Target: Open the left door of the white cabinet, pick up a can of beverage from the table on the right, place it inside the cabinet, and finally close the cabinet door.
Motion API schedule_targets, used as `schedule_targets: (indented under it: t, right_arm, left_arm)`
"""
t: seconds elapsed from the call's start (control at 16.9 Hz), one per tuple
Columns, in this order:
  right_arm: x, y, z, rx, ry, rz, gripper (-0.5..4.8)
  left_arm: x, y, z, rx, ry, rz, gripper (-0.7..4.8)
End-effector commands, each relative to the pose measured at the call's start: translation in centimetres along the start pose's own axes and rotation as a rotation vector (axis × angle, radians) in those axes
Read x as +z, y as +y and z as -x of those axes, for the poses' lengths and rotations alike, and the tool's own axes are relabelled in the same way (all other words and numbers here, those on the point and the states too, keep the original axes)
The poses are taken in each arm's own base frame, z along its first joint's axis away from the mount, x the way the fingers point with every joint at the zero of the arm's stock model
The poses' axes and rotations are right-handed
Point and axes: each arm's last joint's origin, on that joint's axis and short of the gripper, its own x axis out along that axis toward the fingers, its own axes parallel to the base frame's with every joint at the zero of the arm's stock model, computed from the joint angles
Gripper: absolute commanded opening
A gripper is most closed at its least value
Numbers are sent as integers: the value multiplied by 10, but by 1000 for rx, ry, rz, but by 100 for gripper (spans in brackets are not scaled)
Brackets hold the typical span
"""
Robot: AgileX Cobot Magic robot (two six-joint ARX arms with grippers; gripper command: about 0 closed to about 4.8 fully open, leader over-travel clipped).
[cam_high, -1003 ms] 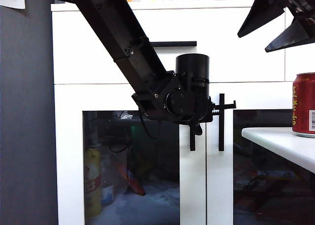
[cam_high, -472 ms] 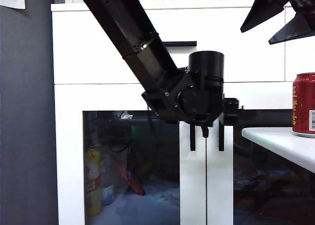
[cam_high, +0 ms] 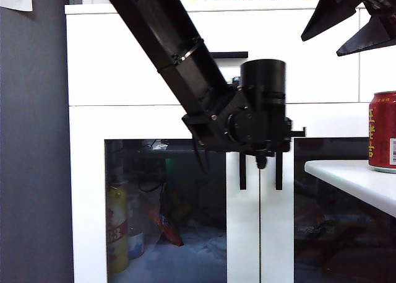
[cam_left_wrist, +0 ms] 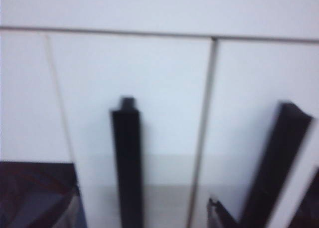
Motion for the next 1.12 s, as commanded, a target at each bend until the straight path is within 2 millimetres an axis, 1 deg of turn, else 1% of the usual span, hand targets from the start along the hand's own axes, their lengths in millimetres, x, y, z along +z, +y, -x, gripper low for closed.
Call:
schedule_targets:
  t: [0.06,0.24,0.35,0.47,0.53,0.59,0.65,1.12]
  right_arm:
    - [2,0,1,-2,-14,11,471]
    - [2,0,1,-2,-15,11,471]
    - [3,0,1,-2,-15,11,471]
    - [2,0,1,-2,-15,11,471]
    - [2,0,1,-2,-14,11,471]
    - [2,0,1,-2,-14,11,471]
    - [2,0,1,-2,-14,10,471]
    - [4,1,1,-2,-27,13,471]
  left_arm:
    - [6,12,-13,-37,-18,54,333]
    - [5,21,-23,-105,-12,100,333]
    - [5,25,-27,-125,-12,99,333]
    - [5,25,-27,-125,-11,98,331]
    - [5,25,-27,-122,-13,99,238]
    - [5,25,-27,-122,-13,99,81]
    - [5,25,-27,-123,-13,99,-3]
    - [4,22,-24,-136,-6,91,-5]
